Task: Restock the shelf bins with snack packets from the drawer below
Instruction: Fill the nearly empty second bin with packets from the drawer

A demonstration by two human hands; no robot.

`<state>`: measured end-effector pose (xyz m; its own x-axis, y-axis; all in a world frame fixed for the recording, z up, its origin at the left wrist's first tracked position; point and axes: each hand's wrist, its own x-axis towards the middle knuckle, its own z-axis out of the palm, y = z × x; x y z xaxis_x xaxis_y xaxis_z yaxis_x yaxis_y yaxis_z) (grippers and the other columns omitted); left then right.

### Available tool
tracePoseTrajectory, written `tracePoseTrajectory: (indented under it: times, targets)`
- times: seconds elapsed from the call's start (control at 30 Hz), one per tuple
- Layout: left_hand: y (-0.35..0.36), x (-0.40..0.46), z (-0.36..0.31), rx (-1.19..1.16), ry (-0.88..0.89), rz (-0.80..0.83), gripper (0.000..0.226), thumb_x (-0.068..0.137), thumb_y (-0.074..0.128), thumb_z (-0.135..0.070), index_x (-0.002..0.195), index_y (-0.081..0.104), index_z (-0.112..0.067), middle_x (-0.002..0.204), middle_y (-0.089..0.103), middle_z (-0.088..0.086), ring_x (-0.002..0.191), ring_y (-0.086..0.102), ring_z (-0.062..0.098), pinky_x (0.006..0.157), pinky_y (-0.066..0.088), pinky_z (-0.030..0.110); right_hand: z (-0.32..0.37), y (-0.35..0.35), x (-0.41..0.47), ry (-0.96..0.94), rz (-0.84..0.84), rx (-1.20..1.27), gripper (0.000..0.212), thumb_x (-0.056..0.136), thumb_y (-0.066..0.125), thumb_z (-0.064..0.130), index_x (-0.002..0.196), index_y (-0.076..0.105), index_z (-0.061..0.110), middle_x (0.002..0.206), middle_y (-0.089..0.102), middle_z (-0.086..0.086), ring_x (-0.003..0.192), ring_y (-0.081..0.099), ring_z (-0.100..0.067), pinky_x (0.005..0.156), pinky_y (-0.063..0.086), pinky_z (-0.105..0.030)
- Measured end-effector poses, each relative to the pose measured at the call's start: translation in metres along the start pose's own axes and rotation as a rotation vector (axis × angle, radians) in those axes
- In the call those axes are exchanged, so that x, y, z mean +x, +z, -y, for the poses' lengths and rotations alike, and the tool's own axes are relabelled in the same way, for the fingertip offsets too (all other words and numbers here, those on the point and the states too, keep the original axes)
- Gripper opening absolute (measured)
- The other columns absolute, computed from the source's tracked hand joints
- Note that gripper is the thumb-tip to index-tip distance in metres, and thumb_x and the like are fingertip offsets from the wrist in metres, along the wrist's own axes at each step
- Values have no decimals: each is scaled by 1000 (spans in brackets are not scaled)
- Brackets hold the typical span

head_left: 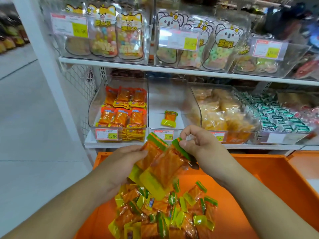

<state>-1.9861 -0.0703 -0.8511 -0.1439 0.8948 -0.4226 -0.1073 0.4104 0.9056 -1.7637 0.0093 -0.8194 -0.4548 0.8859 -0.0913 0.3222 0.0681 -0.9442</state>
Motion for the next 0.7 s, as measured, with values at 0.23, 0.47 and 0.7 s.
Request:
tracePoseTrajectory:
  times: [0.23, 0.47, 0.7]
  targets:
    - [13, 0, 2, 164, 109, 214, 34, 87, 80, -39, 120, 75, -33, 117, 77, -10, 113, 71, 12, 110, 49, 47, -5, 13, 12, -53, -102, -98, 19, 104, 60, 13, 87, 57, 23, 58, 49, -8, 51, 39, -20, 49, 31, -30]
    - [18, -4, -1, 303, 218, 177, 25, 96, 72, -22, 118, 73, -33, 111, 76, -19, 106, 70, -1, 107, 52, 37, -6, 19, 9, -132, -245, -398, 30, 88, 78, 23, 105, 56, 35, 109, 58, 16, 98, 55, 0, 81, 45, -23]
    - [10, -9, -3, 397, 205, 218, 24, 97, 69, -28, 121, 70, -34, 117, 75, -16, 110, 68, 0, 109, 48, 38, -2, 8, 3, 37, 141, 60, 17, 87, 79, 0, 103, 73, 4, 91, 77, -18, 75, 72, -24, 67, 57, -37]
